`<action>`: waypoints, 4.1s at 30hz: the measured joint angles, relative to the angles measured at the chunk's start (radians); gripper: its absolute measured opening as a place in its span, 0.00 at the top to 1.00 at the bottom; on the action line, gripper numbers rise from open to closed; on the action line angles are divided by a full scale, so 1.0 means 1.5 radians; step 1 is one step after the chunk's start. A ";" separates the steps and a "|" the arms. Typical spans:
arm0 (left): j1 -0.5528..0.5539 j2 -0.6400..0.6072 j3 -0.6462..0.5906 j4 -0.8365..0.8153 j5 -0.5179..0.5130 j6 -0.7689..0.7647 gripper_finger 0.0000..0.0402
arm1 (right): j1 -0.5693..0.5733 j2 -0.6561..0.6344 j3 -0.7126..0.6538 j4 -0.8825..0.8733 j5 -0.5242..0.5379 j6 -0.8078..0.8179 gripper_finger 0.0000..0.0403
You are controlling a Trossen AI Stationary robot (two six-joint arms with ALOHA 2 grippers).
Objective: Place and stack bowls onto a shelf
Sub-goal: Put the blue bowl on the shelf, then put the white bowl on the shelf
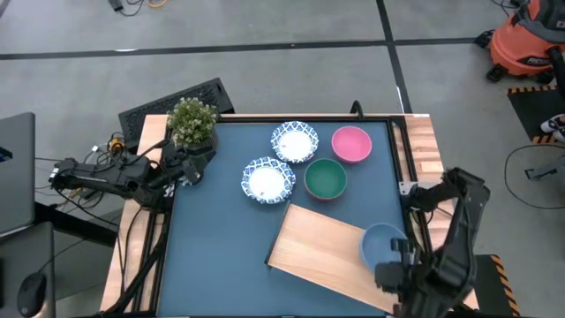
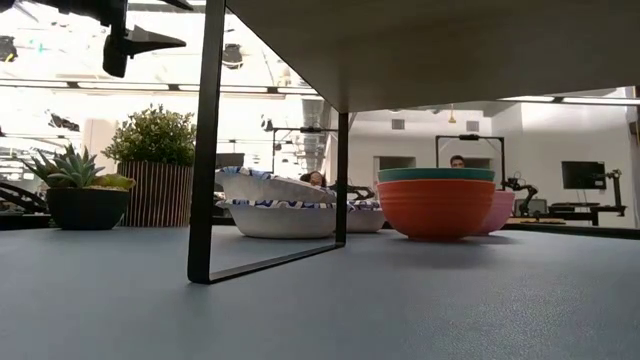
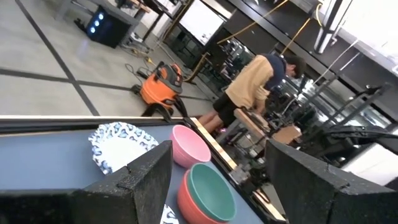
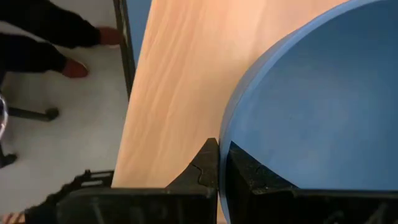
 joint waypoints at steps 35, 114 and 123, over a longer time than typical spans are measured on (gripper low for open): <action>0.000 0.315 0.299 -0.347 0.241 0.051 0.39 | -0.123 -0.118 0.149 0.000 0.200 -0.152 0.51; 0.000 0.272 0.594 -0.623 0.137 -0.025 0.39 | -0.679 0.383 0.149 0.536 -0.009 -0.680 0.52; 0.000 0.271 0.594 -0.634 0.142 -0.025 0.39 | -0.682 0.383 0.131 0.530 -0.029 -0.686 0.52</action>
